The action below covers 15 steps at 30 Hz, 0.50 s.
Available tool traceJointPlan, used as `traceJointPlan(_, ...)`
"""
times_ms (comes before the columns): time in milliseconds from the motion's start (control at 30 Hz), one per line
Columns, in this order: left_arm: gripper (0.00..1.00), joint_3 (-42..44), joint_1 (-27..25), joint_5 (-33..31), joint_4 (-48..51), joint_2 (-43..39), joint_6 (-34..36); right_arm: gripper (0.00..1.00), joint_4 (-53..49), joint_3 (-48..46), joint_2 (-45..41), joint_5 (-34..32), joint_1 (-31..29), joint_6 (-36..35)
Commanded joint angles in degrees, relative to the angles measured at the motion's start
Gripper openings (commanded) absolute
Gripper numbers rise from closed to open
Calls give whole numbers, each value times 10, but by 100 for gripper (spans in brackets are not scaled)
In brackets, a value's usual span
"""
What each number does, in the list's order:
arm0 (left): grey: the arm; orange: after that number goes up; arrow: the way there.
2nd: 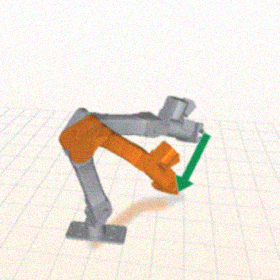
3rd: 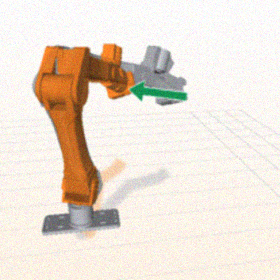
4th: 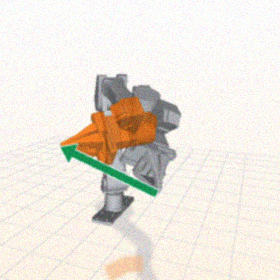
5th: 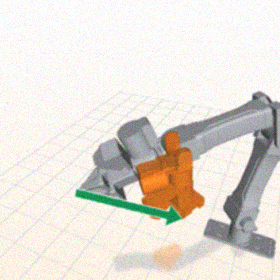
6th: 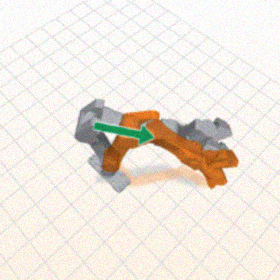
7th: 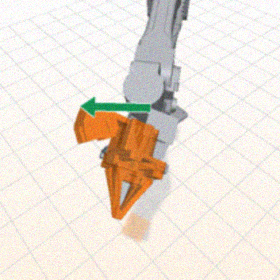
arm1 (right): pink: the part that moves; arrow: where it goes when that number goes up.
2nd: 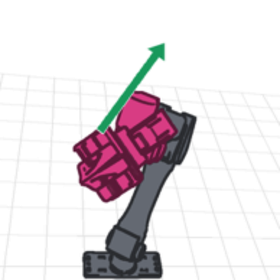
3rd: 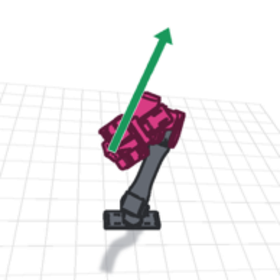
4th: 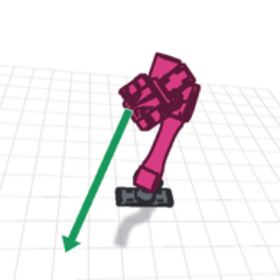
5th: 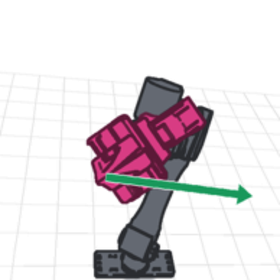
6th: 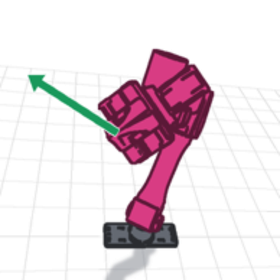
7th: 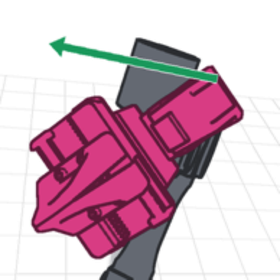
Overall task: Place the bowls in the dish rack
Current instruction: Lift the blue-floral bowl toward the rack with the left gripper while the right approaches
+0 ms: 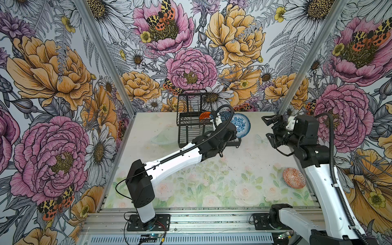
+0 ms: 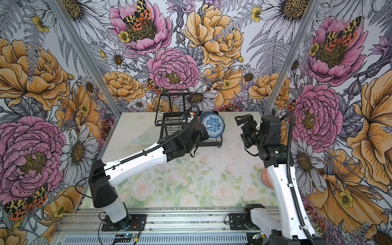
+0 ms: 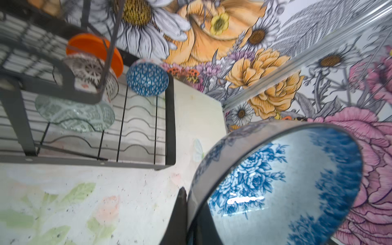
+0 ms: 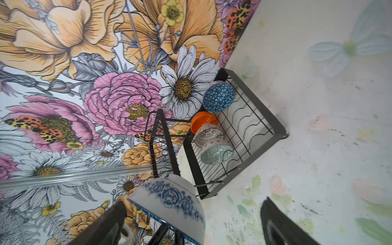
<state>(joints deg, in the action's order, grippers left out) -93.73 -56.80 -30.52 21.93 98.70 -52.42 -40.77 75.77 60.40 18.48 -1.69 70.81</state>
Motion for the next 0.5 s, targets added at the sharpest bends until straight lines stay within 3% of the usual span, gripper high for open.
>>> traceJointPlan(0,0,-12,19,-96,-102,-8,82,100,23,86,36,18,-13,25)
traceJointPlan(200,0,4,55,-100,-289,5,199,99,87,202,107,-2,-47,65)
traceJointPlan(467,0,8,118,-37,-513,78,310,99,177,274,200,-21,-126,89)
